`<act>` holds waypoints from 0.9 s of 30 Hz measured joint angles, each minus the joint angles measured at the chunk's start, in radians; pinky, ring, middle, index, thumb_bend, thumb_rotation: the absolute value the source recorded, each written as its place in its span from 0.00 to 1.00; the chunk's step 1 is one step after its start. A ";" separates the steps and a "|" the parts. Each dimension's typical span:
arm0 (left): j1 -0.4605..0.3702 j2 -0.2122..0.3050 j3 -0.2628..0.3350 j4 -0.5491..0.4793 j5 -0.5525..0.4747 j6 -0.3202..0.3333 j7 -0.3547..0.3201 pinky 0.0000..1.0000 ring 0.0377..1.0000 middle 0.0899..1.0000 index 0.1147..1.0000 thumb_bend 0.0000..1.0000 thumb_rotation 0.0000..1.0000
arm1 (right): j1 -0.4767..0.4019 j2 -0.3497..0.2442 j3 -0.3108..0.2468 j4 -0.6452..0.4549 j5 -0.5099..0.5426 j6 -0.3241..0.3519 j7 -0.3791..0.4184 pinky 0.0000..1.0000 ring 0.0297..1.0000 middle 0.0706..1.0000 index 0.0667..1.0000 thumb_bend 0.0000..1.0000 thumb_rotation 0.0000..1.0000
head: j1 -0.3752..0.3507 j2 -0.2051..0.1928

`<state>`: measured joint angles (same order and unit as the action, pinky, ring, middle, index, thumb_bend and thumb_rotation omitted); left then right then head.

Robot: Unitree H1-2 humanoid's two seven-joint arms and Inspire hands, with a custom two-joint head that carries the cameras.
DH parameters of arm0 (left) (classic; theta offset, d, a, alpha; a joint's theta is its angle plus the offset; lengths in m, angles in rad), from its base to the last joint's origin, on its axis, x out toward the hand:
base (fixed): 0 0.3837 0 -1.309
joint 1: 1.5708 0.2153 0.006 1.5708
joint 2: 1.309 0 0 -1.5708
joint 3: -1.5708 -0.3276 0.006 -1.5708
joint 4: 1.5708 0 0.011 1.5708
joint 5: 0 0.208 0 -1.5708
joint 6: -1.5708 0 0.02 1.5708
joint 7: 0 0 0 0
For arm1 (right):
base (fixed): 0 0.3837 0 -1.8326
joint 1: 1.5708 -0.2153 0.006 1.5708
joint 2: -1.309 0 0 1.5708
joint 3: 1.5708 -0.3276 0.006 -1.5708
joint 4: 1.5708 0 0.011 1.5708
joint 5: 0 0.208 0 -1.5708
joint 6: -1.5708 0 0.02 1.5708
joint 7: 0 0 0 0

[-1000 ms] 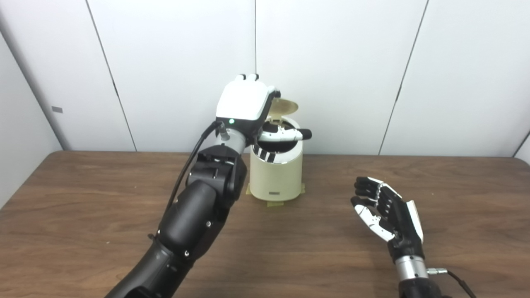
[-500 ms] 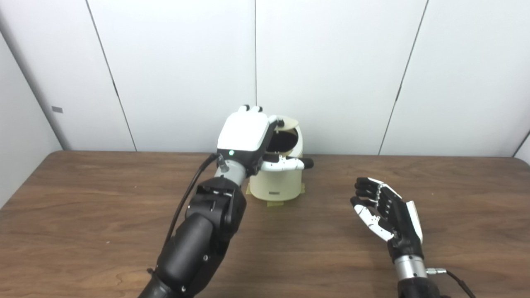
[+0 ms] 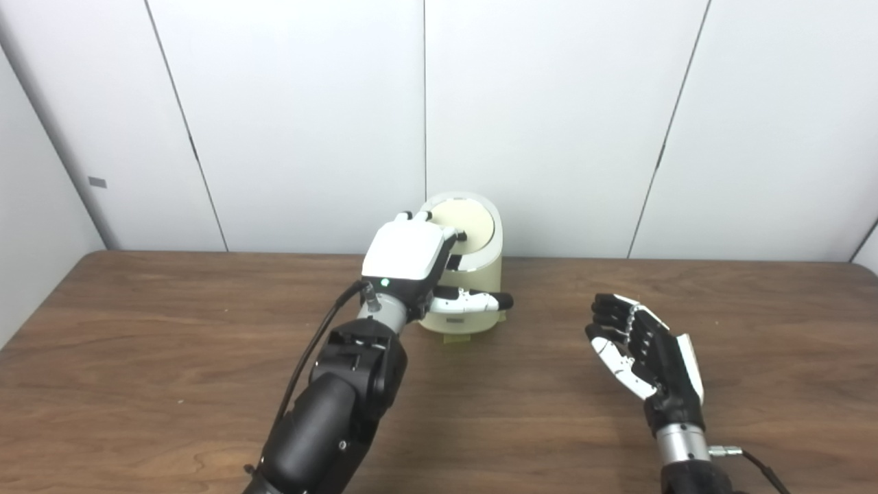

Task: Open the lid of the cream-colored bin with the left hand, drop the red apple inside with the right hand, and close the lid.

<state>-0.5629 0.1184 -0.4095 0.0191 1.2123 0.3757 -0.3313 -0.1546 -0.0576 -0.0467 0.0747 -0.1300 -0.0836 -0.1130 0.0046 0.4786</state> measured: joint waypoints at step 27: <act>0.189 -0.015 0.023 0.124 -0.242 -0.379 0.744 1.00 1.00 1.00 1.00 0.46 0.89 | 0.004 -0.007 0.026 0.000 -0.053 -0.002 -0.004 0.61 0.68 0.68 0.66 0.19 0.31 | -0.006 0.011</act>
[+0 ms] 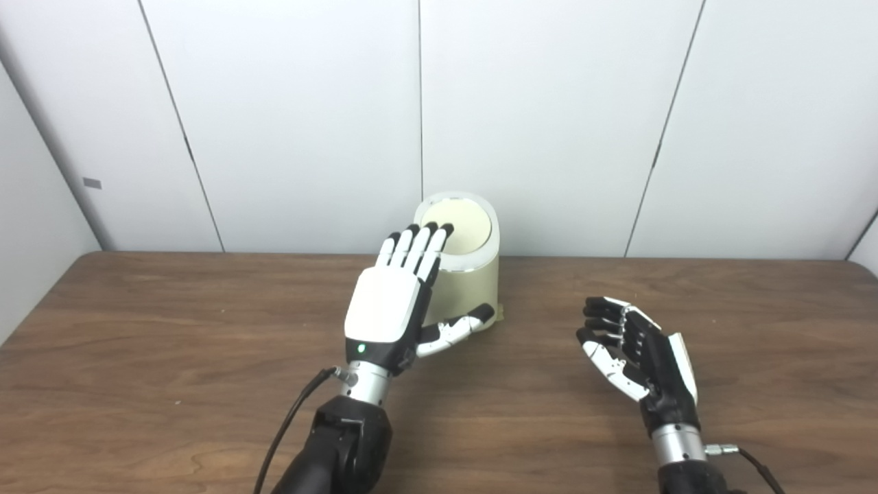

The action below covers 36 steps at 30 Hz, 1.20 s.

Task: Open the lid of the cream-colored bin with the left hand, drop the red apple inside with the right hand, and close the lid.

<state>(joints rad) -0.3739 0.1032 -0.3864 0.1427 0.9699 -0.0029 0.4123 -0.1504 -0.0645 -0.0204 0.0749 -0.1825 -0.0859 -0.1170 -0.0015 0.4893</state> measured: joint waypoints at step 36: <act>0.214 0.028 0.455 -0.002 -0.981 -0.342 -0.236 0.70 0.75 0.75 0.72 0.26 0.41 | -0.005 0.005 -0.034 0.038 0.019 -0.094 -0.051 0.56 0.62 0.63 0.60 0.26 0.15 | -0.009 -0.002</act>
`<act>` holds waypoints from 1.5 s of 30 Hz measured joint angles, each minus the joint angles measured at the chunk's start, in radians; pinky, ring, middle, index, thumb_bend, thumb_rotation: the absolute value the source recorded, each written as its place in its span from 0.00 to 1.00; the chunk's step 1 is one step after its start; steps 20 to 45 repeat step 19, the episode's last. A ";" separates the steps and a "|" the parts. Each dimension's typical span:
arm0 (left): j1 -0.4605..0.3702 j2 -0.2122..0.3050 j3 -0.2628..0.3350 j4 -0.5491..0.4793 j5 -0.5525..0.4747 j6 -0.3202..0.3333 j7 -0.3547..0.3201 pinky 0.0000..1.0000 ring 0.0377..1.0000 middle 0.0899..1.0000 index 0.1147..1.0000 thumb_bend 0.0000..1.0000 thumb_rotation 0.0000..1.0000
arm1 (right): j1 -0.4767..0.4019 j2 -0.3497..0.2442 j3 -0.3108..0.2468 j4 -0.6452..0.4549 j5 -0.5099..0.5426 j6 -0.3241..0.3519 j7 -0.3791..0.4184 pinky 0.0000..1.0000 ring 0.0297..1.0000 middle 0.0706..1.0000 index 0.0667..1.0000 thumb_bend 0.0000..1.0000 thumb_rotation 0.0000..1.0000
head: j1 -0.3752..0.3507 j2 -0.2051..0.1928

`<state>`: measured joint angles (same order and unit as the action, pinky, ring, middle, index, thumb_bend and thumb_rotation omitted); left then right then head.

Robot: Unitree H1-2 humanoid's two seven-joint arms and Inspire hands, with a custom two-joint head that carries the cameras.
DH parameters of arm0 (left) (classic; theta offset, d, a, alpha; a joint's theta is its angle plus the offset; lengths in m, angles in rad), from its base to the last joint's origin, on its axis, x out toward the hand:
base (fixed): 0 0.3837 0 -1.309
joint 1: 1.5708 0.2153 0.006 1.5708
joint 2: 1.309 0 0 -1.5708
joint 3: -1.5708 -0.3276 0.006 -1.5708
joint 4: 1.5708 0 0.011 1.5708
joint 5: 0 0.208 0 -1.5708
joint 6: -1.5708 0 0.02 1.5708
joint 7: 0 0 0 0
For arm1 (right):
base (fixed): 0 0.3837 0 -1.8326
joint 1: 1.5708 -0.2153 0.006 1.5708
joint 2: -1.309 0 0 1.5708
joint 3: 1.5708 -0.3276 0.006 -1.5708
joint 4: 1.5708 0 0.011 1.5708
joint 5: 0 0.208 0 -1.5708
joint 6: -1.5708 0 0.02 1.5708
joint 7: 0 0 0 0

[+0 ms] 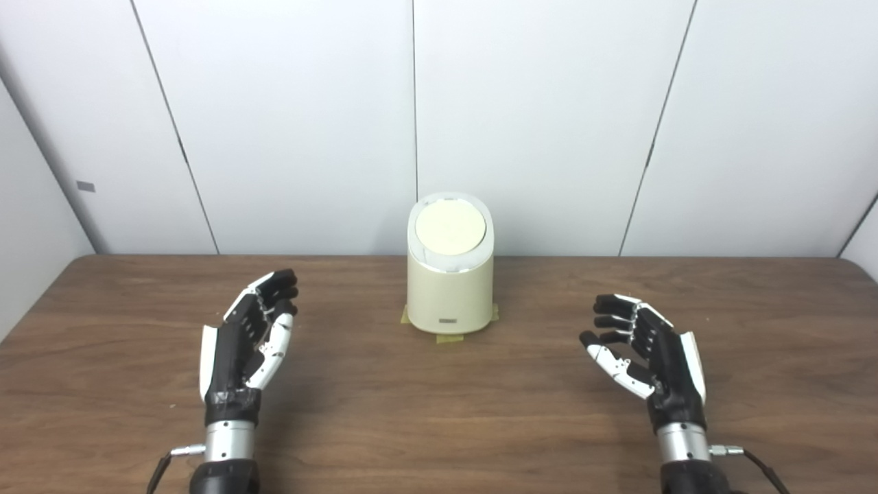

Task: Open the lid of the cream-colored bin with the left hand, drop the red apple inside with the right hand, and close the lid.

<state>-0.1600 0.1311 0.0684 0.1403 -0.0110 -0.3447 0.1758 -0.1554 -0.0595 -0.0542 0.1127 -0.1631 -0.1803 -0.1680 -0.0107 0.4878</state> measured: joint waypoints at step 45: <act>-0.001 -0.008 0.002 0.004 0.079 -0.030 -0.027 0.66 0.74 0.74 0.71 0.23 0.45 | -0.025 0.002 -0.009 0.056 0.017 -0.073 -0.023 0.54 0.61 0.62 0.60 0.27 0.21 | 0.009 0.018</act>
